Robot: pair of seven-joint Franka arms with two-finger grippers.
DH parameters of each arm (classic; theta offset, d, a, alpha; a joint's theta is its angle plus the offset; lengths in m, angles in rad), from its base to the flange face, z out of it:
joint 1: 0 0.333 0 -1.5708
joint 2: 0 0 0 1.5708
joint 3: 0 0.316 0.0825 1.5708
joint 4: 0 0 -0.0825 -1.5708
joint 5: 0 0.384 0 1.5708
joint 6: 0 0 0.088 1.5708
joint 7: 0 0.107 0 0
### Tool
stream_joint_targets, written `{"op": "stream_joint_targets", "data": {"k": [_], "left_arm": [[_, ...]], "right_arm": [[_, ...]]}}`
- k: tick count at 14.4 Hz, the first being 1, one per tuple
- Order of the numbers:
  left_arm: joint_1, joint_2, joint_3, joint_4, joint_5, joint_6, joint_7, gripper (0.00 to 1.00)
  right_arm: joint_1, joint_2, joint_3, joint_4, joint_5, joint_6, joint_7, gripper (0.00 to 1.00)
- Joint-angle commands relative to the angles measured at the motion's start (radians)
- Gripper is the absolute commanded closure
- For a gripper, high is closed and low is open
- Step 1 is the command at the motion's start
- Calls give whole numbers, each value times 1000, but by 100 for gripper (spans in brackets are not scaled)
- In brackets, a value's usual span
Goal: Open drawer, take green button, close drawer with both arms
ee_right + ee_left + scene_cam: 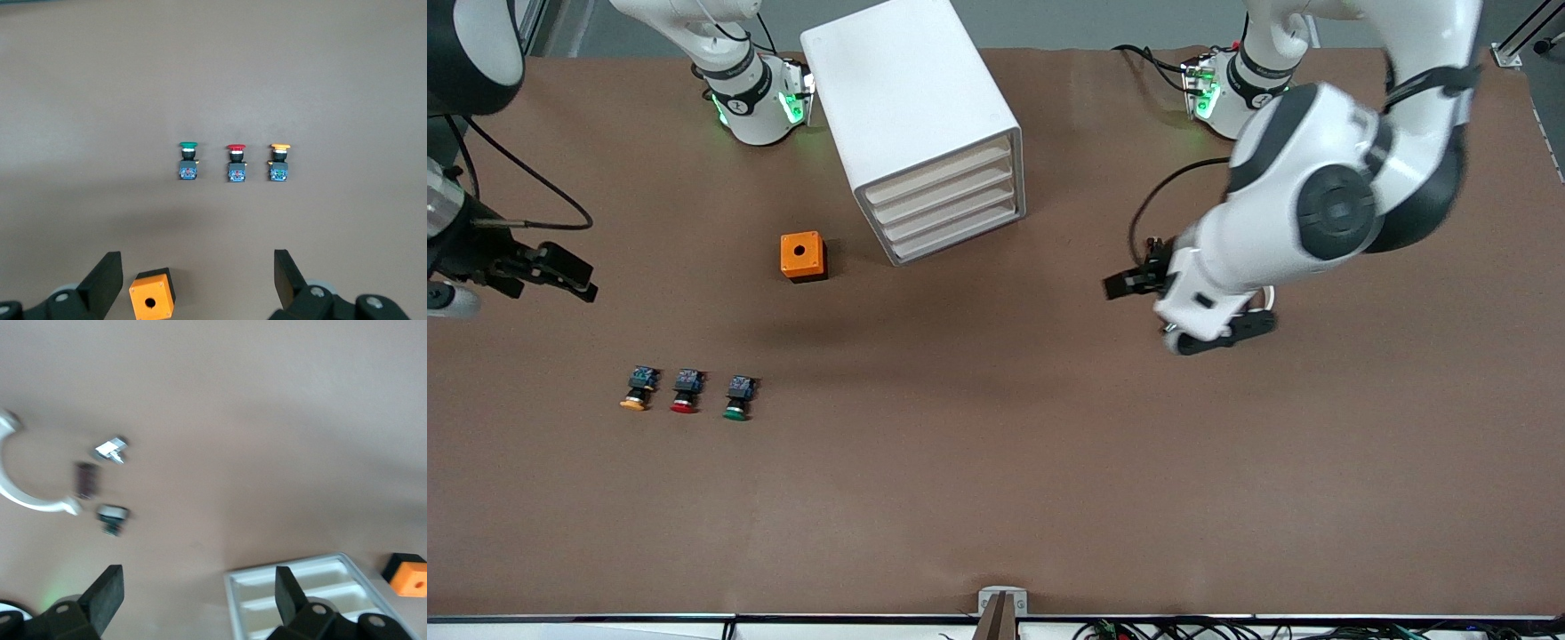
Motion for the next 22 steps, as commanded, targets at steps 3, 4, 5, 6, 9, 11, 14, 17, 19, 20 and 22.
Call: {"op": "stream_joint_targets", "data": {"k": [3,4,5,6,9,11,14,17,19,20,22], "left_arm": [[162,-137,-7,-41,102,-109,218,0],[199,-150,-7,-41,103,-131,290,0],[228,-161,-6,-42,103,-154,365,0],[244,-168,-1,-44,103,-180,420,0],[165,-228,168,-89,107,-203,520,0],[169,-291,224,-169,107,-186,629,0],[183,-378,246,-304,109,-61,662,0],[187,-389,246,-288,113,-14,660,0],[186,-380,243,-254,113,-8,661,0],[184,-380,241,-245,115,-8,660,0],[178,-379,240,-225,116,-10,654,0]], "right_arm": [[-19,-79,13,-30,23,-27,-10,0],[-19,-93,13,-33,23,-27,-10,0],[-17,-99,13,-35,23,-31,-10,0],[-17,-102,13,-32,23,-41,-10,0],[-20,-96,10,-24,22,-56,-10,0],[-17,-96,10,-9,22,-58,-16,0],[-16,-89,13,54,20,-106,-16,0],[-20,-84,12,94,22,-159,-20,0],[-22,-84,10,92,22,-165,-23,0],[-20,-84,10,92,22,-165,-22,0],[-20,-84,10,91,22,-165,-22,0]]}}
